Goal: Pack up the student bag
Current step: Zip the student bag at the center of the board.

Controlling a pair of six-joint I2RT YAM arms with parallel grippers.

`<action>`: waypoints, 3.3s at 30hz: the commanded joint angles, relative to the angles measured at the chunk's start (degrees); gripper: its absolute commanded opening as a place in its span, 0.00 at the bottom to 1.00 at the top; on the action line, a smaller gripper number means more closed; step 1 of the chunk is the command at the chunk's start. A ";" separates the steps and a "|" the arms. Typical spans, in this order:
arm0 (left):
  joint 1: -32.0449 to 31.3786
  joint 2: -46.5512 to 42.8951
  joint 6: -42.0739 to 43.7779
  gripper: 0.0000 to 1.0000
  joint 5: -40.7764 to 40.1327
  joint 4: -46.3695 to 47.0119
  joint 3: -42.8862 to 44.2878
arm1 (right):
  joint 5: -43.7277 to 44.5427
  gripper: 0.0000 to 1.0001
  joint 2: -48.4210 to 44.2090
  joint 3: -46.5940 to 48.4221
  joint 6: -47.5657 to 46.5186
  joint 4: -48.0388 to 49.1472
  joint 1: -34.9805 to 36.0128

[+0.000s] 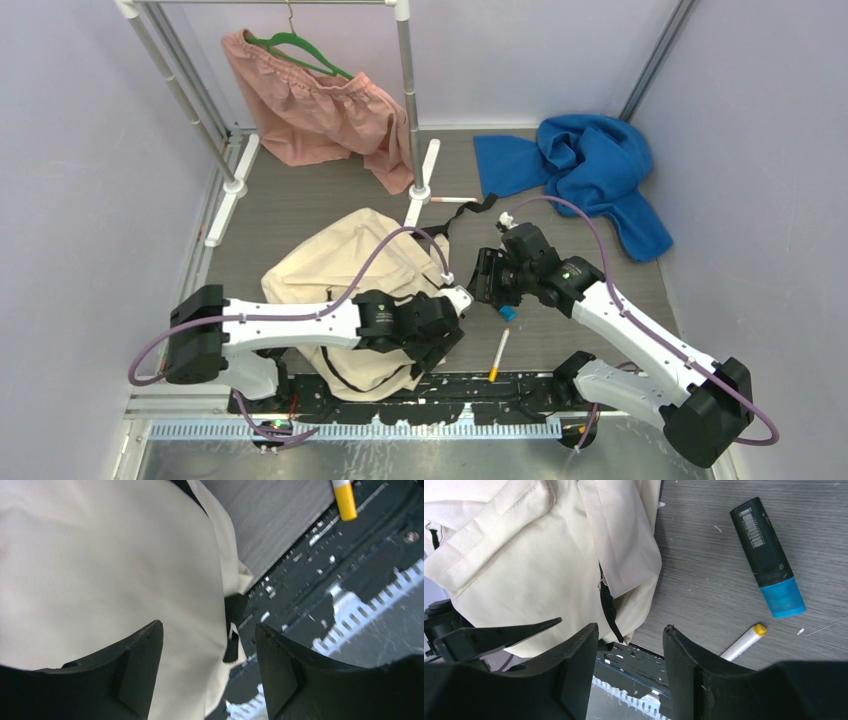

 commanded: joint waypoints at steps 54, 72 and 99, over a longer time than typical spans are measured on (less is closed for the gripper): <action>26.03 -4.85 -4.84 0.36 30.92 11.29 -2.39 | -9.99 0.12 5.01 -7.01 14.34 19.45 0.86; 32.25 1.02 -9.50 0.51 37.86 15.84 0.65 | -6.34 0.36 3.81 -4.72 13.59 17.70 0.79; 33.04 8.27 -16.97 0.71 38.34 20.36 2.84 | -3.18 0.01 -1.53 -7.07 11.88 13.71 0.86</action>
